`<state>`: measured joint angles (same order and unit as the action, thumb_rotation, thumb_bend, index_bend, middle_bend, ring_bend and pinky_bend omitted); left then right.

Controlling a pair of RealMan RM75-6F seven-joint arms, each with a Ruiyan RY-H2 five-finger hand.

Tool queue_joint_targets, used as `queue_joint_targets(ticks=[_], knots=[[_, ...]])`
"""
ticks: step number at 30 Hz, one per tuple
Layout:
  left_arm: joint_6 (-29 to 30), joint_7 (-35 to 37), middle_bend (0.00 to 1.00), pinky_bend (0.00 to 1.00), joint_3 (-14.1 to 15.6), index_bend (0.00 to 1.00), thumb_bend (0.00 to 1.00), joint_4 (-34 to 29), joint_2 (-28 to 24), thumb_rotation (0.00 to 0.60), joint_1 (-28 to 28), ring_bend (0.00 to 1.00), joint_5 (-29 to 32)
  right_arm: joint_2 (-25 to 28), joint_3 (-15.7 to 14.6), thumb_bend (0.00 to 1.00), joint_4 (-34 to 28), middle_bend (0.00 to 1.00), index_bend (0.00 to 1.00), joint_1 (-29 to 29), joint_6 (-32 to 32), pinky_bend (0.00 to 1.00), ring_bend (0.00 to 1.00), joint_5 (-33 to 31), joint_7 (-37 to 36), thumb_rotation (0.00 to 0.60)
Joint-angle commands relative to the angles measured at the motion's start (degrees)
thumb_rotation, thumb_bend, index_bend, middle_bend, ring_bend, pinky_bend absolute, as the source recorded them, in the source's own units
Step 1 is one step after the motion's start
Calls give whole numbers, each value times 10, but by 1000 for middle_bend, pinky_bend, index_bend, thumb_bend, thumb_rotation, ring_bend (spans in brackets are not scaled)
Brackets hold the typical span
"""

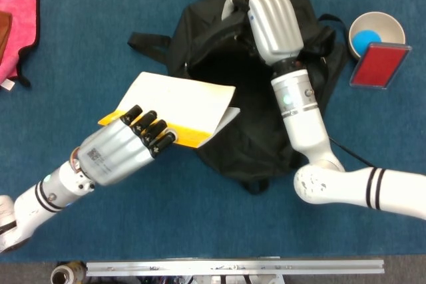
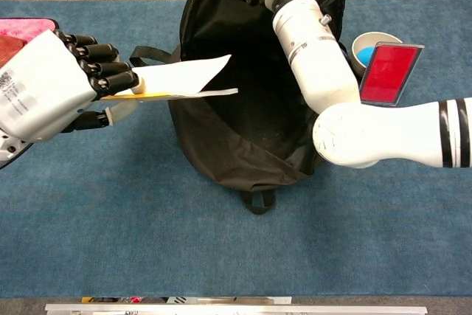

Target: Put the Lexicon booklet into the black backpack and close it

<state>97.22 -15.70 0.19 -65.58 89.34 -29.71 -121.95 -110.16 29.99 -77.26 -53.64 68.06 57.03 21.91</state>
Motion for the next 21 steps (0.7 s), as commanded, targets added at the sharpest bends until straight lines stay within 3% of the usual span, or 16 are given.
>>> queue_joint_targets(ticks=[1,12,21], knots=[[-4,-5,698,768,-2,750,395,-3,3,600,-5,600,0,-10,11,1000,11,610,707,-11,7,855,626,3,-10,600],[-22,-11,699,766,-8,750,395,6,20,600,-24,600,13,-39,34,1000,26,610,707,-51,12,855,626,0,-19,600],[-14,-15,699,765,-9,750,395,5,21,600,-28,600,20,-59,27,1000,62,610,707,-64,6,855,626,-7,-26,600]])
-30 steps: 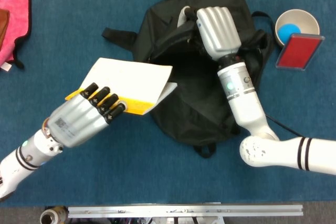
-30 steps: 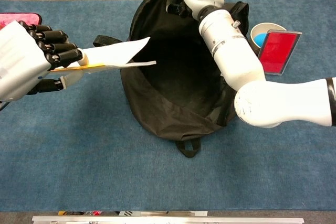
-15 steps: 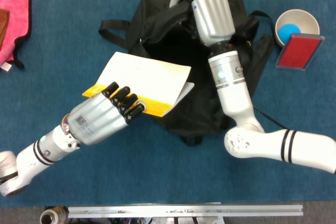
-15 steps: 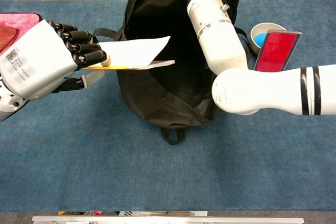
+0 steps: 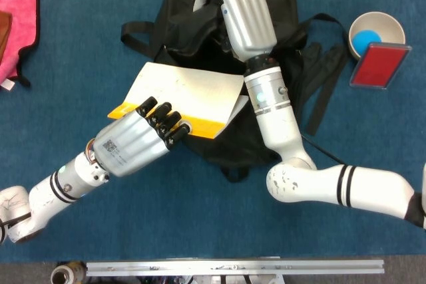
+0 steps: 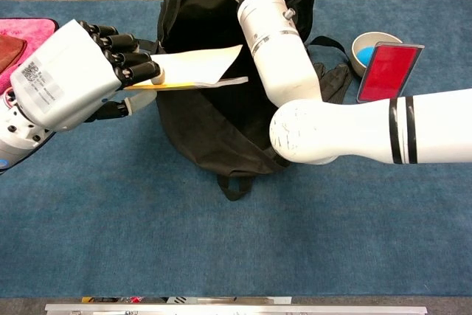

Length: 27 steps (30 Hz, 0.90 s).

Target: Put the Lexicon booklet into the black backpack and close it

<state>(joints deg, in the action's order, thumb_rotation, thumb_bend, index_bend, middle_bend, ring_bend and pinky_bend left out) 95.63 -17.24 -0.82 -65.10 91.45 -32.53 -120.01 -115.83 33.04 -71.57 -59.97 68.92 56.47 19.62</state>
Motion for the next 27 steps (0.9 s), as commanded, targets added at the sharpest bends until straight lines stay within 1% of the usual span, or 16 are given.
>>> queue_joint_targets(ticks=[1,7,16,21,27], knots=[[2,0,699,765,2,750,395,2,0,600,1,600,2,-3,-6,1000,9,610,707,0,-4,855,626,-2,-4,600],[6,5,699,766,10,750,395,22,3,600,7,600,9,-1,-16,1000,15,610,707,11,-9,855,625,-4,-17,600],[20,11,699,765,3,750,395,31,5,600,8,600,24,-8,-26,1000,26,610,706,21,-17,855,625,-7,-38,600],[26,9,699,765,1,750,395,20,-1,600,7,600,25,-12,-22,1000,35,610,707,19,-20,854,626,-9,-42,600],[21,-3,699,765,3,750,395,3,0,600,1,600,19,-23,-5,1000,48,610,707,8,-20,855,625,-10,-55,600]])
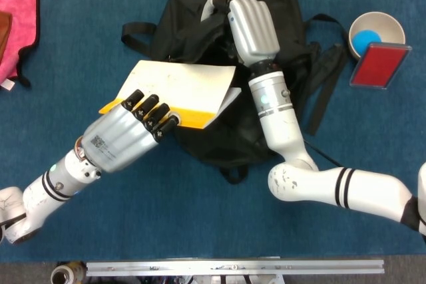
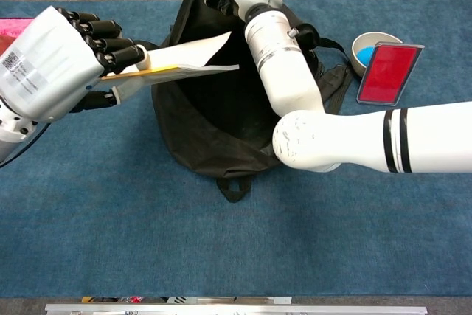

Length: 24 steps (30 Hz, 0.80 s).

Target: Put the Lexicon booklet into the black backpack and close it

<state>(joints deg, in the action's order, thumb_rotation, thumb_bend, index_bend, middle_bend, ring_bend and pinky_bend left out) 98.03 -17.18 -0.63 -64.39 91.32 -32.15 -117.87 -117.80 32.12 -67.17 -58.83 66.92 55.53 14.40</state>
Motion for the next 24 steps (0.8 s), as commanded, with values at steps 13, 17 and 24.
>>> queue_joint_targets(ticks=[13,17,24], knots=[[-30,-27,698,765,1,749,395,-18,21,600,-16,599,-6,-12,31,1000,14,610,706,-20,-5,855,626,-8,-31,600],[-35,-28,698,764,1,748,395,-17,29,600,-20,599,-5,-9,33,1000,7,609,706,-20,-6,855,625,-9,-35,600],[-43,-30,698,764,2,748,395,-15,43,600,-25,599,-4,2,34,1000,-18,609,707,-14,-8,855,626,-15,-37,600]])
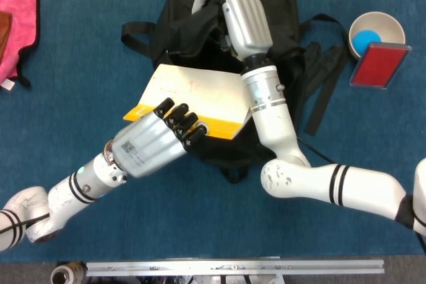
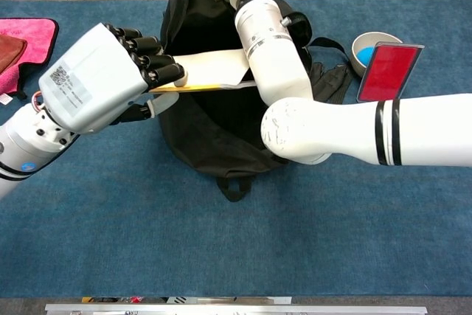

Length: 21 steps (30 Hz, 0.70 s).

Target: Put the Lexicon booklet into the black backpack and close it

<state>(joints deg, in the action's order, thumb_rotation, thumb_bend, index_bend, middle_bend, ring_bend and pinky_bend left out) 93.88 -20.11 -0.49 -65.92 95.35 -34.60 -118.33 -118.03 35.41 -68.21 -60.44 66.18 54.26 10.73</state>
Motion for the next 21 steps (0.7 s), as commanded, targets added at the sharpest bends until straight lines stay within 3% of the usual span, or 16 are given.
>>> queue_joint_targets(ticks=[1,21], knots=[[-4,-1,698,764,0,748,395,2,5,600,-2,599,2,7,1,1000,-15,609,707,4,-1,855,625,-4,0,600],[-36,-7,698,764,3,748,395,13,42,600,-14,599,19,33,14,1000,-84,609,707,14,-4,855,625,-54,5,600]])
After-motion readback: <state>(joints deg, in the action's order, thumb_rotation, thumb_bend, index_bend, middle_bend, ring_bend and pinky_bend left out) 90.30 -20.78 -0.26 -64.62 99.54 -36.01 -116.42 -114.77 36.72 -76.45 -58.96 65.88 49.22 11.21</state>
